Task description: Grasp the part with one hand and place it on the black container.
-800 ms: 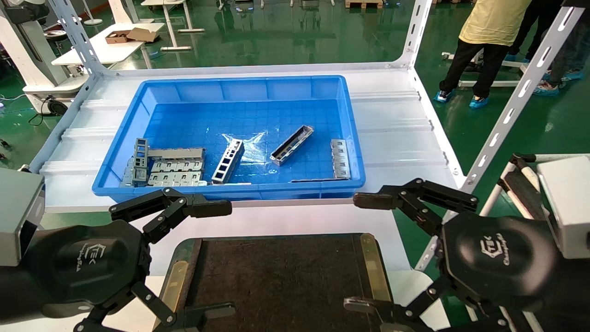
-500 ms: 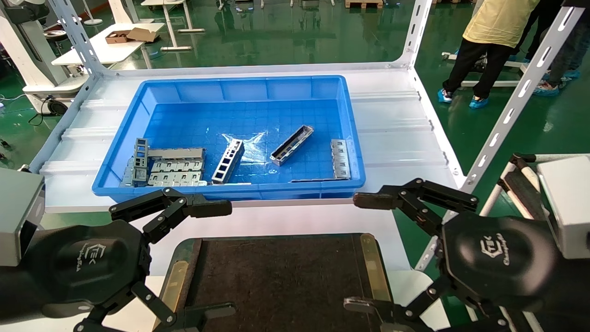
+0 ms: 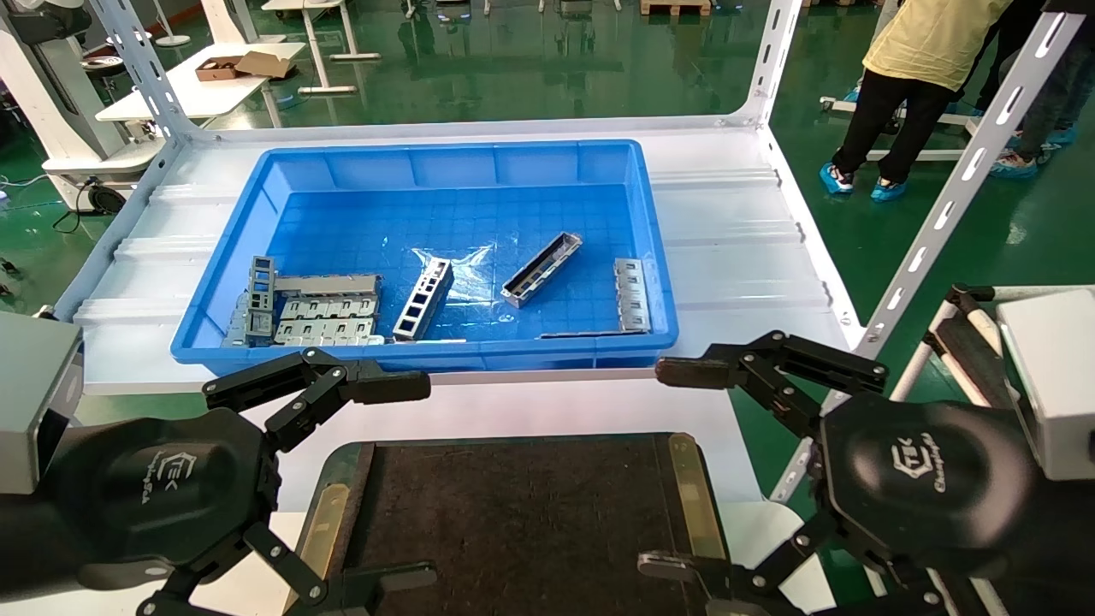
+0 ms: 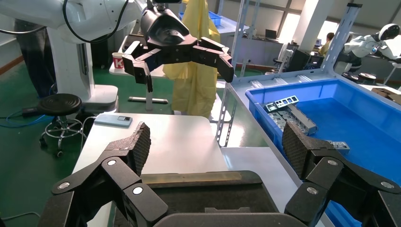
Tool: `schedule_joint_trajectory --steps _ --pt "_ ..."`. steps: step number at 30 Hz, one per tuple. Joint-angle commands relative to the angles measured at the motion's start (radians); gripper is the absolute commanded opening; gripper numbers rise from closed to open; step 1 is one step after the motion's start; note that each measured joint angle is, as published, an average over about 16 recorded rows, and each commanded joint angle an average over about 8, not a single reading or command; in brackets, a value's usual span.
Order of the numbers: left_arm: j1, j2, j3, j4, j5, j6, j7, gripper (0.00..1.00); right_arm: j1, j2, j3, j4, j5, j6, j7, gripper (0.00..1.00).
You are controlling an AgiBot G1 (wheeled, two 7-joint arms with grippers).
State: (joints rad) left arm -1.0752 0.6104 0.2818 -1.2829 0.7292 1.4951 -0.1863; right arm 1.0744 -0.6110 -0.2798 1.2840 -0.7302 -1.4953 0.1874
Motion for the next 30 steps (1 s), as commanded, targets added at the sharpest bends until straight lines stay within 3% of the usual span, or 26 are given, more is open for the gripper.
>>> schedule_joint_trajectory --steps 1,16,30 --pt "0.0 0.0 0.0 0.0 0.0 0.0 0.0 1.0 0.0 0.0 0.0 0.0 0.0 0.0 0.0 1.0" --pt "-0.006 0.016 0.005 0.005 0.033 -0.068 -0.014 1.0 0.001 0.0 -0.001 -0.001 0.0 0.0 -0.001 1.0" --pt "-0.137 0.167 0.089 0.125 0.206 -0.216 -0.031 1.0 0.001 0.0 -0.002 -0.001 0.001 0.0 -0.001 1.0"
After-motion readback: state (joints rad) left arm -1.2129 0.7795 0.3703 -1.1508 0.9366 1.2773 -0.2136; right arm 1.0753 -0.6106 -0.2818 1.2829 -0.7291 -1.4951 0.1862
